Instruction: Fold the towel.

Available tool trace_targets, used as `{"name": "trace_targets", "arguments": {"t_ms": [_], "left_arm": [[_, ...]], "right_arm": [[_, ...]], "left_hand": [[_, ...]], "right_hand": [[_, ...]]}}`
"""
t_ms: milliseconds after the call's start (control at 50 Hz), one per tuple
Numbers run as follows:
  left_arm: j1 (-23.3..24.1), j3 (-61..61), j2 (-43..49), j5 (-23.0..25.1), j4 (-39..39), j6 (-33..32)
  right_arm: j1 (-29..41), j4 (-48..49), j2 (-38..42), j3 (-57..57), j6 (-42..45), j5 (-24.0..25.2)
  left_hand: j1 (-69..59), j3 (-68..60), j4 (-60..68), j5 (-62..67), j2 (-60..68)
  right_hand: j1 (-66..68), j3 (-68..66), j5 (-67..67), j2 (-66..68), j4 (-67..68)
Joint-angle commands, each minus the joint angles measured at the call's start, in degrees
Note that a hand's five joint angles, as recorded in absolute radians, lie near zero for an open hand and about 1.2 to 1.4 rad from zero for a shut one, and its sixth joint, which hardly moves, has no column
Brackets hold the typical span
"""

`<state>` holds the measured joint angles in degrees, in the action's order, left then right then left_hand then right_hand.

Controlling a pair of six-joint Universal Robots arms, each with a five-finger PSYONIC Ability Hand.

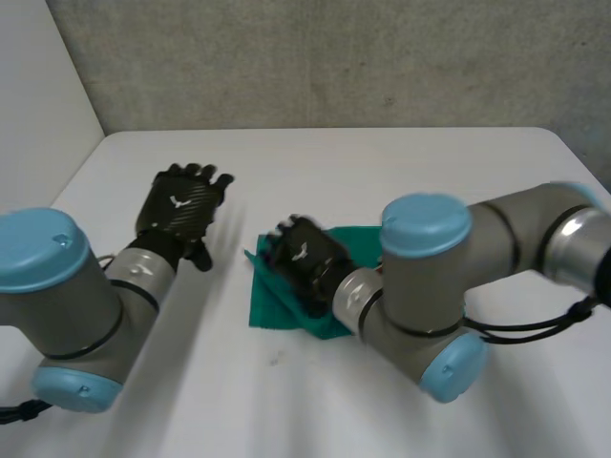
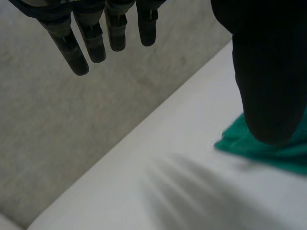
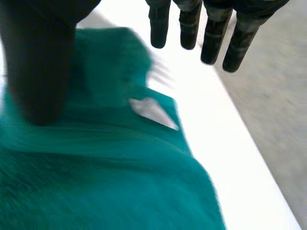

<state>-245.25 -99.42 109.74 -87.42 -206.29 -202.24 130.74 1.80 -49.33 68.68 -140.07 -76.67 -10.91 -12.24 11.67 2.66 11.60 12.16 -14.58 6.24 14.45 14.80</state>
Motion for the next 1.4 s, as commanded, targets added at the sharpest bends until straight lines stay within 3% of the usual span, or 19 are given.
{"name": "trace_targets", "arguments": {"t_ms": [20, 100, 240, 360, 380, 400, 540, 620, 640, 780, 900, 960, 980, 1080, 1100, 1120, 1200, 1260, 1400], "left_arm": [[8.7, 7.5, 3.7, -0.1, -0.2, 4.7], [11.5, 11.2, 7.1, -0.4, 0.3, 6.2], [14.3, 19.1, 16.5, -4.6, 2.5, 6.2], [14.0, 20.1, 18.5, -7.5, 5.4, 6.2], [13.9, 19.8, 18.5, -7.7, 5.6, 6.2], [13.8, 19.5, 18.4, -7.9, 6.0, 6.2], [12.5, 14.7, 15.5, -10.7, 9.8, 6.3], [12.1, 10.9, 13.8, -11.9, 9.9, 6.3], [12.0, 9.1, 13.4, -12.2, 9.6, 6.3], [10.7, 3.5, 10.2, -13.0, 9.5, 6.5], [7.3, 2.4, 4.7, -13.0, 9.4, 6.9], [6.1, 2.7, 3.2, -13.0, 9.4, 6.9], [5.4, 3.1, 2.6, -13.0, 9.5, 6.9], [5.3, 5.2, 1.8, -12.9, 9.5, 6.9], [5.3, 5.2, 1.8, -12.9, 9.5, 6.9], [5.5, 5.6, 1.8, -13.0, 9.5, 6.9], [7.5, 7.4, 2.1, -12.8, 9.5, 7.3], [10.4, 8.4, 2.8, -12.7, 9.5, 8.6], [14.3, 9.7, 3.2, -12.7, 9.5, 11.3]], "right_arm": [[-8.5, -0.4, -10.1, 9.2, -11.0, -4.0], [-15.6, 1.1, -15.1, 21.5, -12.4, -4.0], [-24.0, 5.9, -15.1, 29.8, -11.5, -3.7], [-27.7, 8.0, -14.3, 31.4, -10.8, -2.6], [-28.3, 8.0, -13.8, 31.1, -10.8, -2.2], [-28.5, 8.0, -13.5, 30.5, -10.7, -2.4], [-27.5, 9.1, -14.5, 26.5, -11.5, -3.0], [-23.2, 8.5, -15.5, 22.4, -12.4, -3.3], [-18.2, 8.1, -15.4, 18.5, -13.0, -3.5], [-7.3, 3.7, -12.9, 9.5, -13.2, -3.0], [5.2, -1.0, -1.4, 1.6, -12.7, -1.1], [5.1, -1.9, 0.5, 0.5, -12.9, -1.9], [5.0, -2.1, 0.8, 0.0, -13.4, -2.4], [4.2, -1.2, -2.7, 1.4, -15.9, -3.0], [4.2, -1.2, -2.7, 1.4, -15.9, -3.0], [1.5, -0.7, -7.0, 3.2, -18.2, -4.6], [-6.2, 0.9, -14.1, 9.2, -21.6, -9.5], [-9.8, 1.6, -16.2, 13.4, -21.7, -9.9], [-20.9, 2.4, -18.1, 25.6, -19.0, -3.1]], "left_hand": [[0.9, 2.2, -1.7, -2.7, -1.6], [0.9, 2.2, -1.6, -2.6, -1.6], [0.9, 2.2, -1.6, -2.6, -1.6], [0.9, 2.2, -1.7, -2.7, -1.6], [0.9, 2.2, -1.7, -2.7, -1.6], [0.9, 2.2, -1.7, -2.7, -1.6], [0.9, 2.2, -1.7, -2.7, -1.6], [0.9, 2.2, -1.7, -2.7, -1.6], [0.9, 2.2, -1.7, -2.7, -1.6], [0.9, 2.2, -1.7, -2.7, -1.6], [0.9, 2.2, -1.7, -2.7, -1.6], [0.9, 2.2, -1.7, -2.7, -1.6], [0.9, 2.2, -1.7, -2.7, -1.6], [0.9, 2.2, -1.7, -2.7, -1.6], [0.9, 2.2, -1.7, -2.7, -1.6], [0.9, 2.2, -1.7, -2.7, -1.6], [0.9, 2.2, -1.7, -2.7, -1.6], [0.9, 2.2, -1.7, -2.7, -1.6], [0.9, 2.2, -1.7, -2.7, -1.6]], "right_hand": [[-2.2, 4.6, -6.2, -4.5, -4.8], [-2.2, 4.6, -6.2, -4.5, -4.8], [-2.2, 4.6, -6.2, -4.5, -4.8], [49.5, -47.1, 45.4, 47.2, 46.8], [66.5, -64.1, 62.5, 64.3, 63.9], [67.8, -65.4, 63.7, 65.5, 65.2], [67.8, -65.4, 63.8, 65.5, 65.2], [67.8, -65.4, 63.8, 65.5, 65.2], [67.8, -65.4, 63.8, 65.5, 65.2], [67.8, -65.4, 63.8, 65.5, 65.2], [67.8, -65.4, 63.8, 65.5, 65.2], [65.1, -62.6, 61.0, 62.8, 62.4], [49.1, -46.6, 45.0, 46.8, 46.4], [18.7, -16.3, 14.6, 16.4, 16.0], [18.6, -16.2, 14.5, 16.3, 16.0], [7.1, -4.7, 3.0, 4.8, 4.5], [6.5, -4.1, 2.4, 4.2, 3.9], [7.2, -4.8, 3.1, 4.9, 4.5], [7.3, -4.9, 3.3, 5.0, 4.7]]}}
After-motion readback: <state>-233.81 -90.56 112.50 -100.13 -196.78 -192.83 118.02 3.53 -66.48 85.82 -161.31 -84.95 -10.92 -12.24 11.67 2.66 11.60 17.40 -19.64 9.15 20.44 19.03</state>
